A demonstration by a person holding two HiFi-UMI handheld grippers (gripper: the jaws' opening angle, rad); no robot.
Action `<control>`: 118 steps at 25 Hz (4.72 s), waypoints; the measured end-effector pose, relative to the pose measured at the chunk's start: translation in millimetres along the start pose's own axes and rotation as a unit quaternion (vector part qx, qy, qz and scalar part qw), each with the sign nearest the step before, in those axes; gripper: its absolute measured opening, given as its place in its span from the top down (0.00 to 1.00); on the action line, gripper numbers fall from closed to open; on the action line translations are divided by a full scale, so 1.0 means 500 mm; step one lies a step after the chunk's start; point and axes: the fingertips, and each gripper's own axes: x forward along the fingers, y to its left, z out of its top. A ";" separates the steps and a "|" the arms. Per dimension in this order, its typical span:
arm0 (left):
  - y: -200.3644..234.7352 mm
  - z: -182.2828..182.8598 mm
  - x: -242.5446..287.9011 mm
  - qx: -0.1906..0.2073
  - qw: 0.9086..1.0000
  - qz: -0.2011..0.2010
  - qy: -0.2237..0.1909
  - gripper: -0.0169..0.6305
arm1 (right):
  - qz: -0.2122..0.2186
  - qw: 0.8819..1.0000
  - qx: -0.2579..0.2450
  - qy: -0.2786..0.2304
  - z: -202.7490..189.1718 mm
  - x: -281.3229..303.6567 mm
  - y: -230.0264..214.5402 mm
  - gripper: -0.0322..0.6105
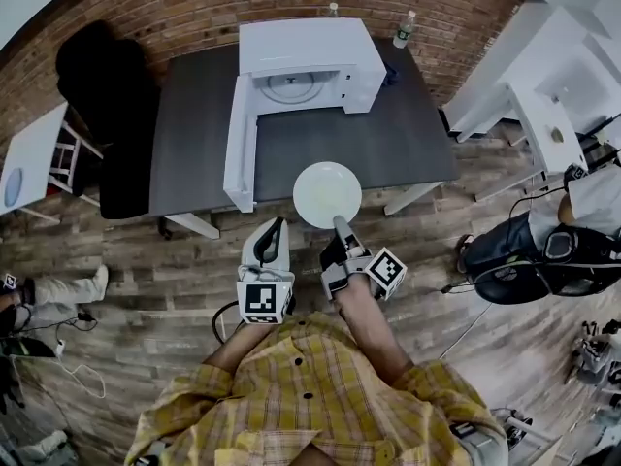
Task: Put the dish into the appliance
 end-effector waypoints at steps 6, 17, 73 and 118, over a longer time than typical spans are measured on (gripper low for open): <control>0.050 0.024 0.092 -0.003 1.000 -0.027 -0.001 0.98 | -0.013 1.000 0.001 -0.021 0.029 0.084 0.011 0.92; 0.138 0.032 0.210 -0.025 0.998 -0.061 0.007 0.98 | -0.010 0.999 0.009 -0.049 0.051 0.230 0.027 0.92; 0.180 0.012 0.523 -0.049 0.998 0.027 0.024 0.98 | -0.027 0.998 0.017 0.052 0.289 0.626 -0.171 0.92; 0.252 -0.044 0.569 -0.050 0.995 0.066 0.058 0.98 | -0.092 0.994 0.061 0.023 0.297 0.883 -0.361 0.94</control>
